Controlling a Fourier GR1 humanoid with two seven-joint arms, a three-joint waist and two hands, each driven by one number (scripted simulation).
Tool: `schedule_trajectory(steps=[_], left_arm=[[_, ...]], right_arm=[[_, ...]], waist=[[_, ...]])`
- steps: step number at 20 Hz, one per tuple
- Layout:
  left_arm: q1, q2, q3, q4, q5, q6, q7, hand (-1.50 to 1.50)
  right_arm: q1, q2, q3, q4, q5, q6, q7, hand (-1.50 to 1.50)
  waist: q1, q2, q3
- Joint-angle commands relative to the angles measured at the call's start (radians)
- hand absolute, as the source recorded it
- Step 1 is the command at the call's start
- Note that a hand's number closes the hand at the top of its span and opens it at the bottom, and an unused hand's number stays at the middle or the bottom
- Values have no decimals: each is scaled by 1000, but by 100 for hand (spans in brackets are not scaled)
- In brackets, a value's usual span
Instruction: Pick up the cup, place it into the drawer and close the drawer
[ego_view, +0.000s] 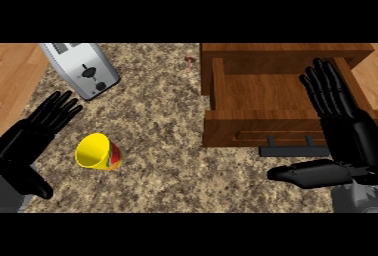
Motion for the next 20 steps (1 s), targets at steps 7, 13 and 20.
schedule_trajectory(steps=[7,13,20], left_arm=[[-154,33,15,466,-347,-24,-341,-150],[-183,24,-31,686,-485,34,-578,-150],[-232,59,-65,886,-558,70,-747,-150]], right_arm=[[-29,-7,-13,-5,1,18,14,-150],[-20,-25,-60,15,-40,51,-20,-150],[-82,-17,-51,57,-1,22,-15,-150]], waist=[[-4,0,0],[-9,1,-1],[-17,7,-3]])
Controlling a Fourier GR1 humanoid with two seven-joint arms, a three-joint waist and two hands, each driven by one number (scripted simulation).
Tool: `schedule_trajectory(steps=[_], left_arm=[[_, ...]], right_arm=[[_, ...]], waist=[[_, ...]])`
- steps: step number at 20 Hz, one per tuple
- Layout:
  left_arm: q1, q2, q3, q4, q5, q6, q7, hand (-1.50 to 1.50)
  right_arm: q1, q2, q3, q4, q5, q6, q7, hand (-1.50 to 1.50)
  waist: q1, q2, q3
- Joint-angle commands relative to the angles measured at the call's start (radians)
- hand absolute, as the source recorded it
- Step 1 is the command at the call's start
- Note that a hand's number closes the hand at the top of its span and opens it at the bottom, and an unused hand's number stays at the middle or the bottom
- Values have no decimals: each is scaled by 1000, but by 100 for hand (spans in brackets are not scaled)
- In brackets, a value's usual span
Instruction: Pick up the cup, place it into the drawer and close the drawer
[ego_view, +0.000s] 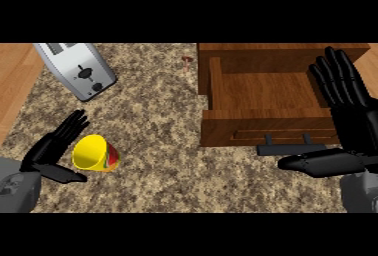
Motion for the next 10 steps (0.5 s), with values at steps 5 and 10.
schedule_trajectory(steps=[5,10], left_arm=[[-60,-35,-41,167,-72,-15,-235,-150],[-63,-26,-38,206,-63,-44,-298,-150]], right_arm=[[-66,-4,6,-16,-5,-14,68,-150],[-49,-4,-10,40,-3,4,-4,-150]], waist=[[-14,5,-3],[-10,8,-2]])
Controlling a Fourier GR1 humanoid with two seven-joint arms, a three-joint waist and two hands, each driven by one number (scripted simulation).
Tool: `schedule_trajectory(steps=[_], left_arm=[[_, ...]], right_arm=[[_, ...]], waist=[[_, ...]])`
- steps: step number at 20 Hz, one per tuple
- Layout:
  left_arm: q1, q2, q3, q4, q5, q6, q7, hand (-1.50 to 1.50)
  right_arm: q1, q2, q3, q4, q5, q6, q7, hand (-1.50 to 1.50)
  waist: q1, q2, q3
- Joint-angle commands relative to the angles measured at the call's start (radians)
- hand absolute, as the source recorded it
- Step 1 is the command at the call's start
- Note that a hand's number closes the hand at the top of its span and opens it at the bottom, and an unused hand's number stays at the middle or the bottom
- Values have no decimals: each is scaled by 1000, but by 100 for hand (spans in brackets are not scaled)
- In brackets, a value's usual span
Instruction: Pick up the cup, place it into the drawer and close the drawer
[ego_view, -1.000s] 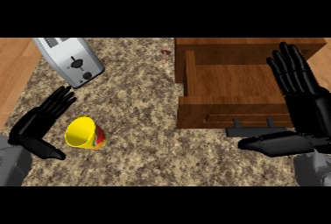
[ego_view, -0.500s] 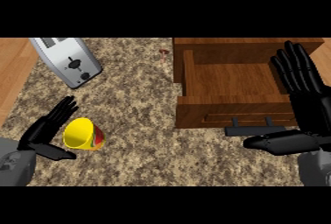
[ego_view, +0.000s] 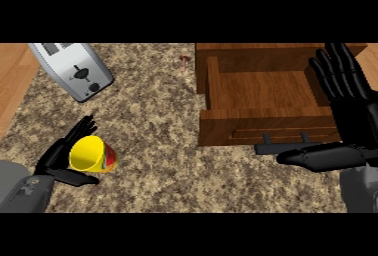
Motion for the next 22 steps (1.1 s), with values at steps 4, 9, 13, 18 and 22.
schedule_trajectory(steps=[4,9,13,18,22], left_arm=[[-3,-24,-13,85,-18,-93,-189,-150],[-25,-30,-34,85,-32,-103,-229,-150],[-22,-76,-47,109,-45,-63,-247,-150],[-75,-96,-53,121,-35,-133,-202,-150],[-99,-116,-48,115,-1,-241,-165,150]], right_arm=[[-26,2,9,-12,-20,6,36,-150],[7,-1,2,4,-11,14,3,-150],[-15,-20,-17,-12,-27,16,34,-150],[-34,-20,-31,32,-19,11,8,-150],[-2,-20,-8,27,-4,30,-12,-150]], waist=[[-9,4,-2],[-6,2,-1],[-13,5,-2],[-7,6,-1],[-16,7,-2]])
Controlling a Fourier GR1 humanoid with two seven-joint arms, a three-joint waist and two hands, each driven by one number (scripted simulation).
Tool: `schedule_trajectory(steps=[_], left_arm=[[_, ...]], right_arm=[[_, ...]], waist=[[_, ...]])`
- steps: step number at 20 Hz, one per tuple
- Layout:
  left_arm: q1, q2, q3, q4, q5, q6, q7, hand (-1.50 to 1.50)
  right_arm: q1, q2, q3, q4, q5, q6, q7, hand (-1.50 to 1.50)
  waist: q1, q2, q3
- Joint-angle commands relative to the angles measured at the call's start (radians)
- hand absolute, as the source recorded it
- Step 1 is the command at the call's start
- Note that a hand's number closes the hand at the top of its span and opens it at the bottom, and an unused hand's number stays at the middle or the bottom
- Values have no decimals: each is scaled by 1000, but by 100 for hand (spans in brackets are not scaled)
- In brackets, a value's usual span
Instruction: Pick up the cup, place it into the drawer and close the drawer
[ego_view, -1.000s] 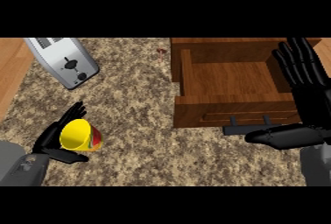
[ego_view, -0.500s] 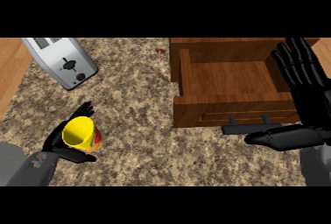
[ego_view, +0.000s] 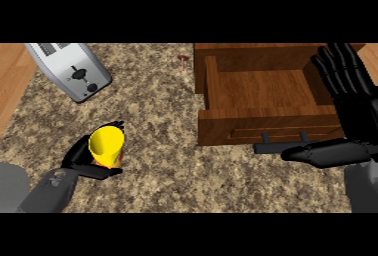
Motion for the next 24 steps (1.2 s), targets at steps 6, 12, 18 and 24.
schedule_trajectory(steps=[6,12,18,24], left_arm=[[19,-23,15,-81,5,66,-278,150],[53,-98,184,-74,126,421,-272,150],[25,-162,280,-109,231,355,-330,150],[-105,-204,198,-194,189,359,-190,150]], right_arm=[[22,-15,-27,-21,-20,9,7,-150],[7,-16,-31,-31,-13,-7,23,-150],[67,1,-12,-4,8,18,-48,-150],[-8,-52,-72,42,-28,27,2,-150]], waist=[[2,-6,0],[19,-6,0],[25,-10,3],[35,-16,6]])
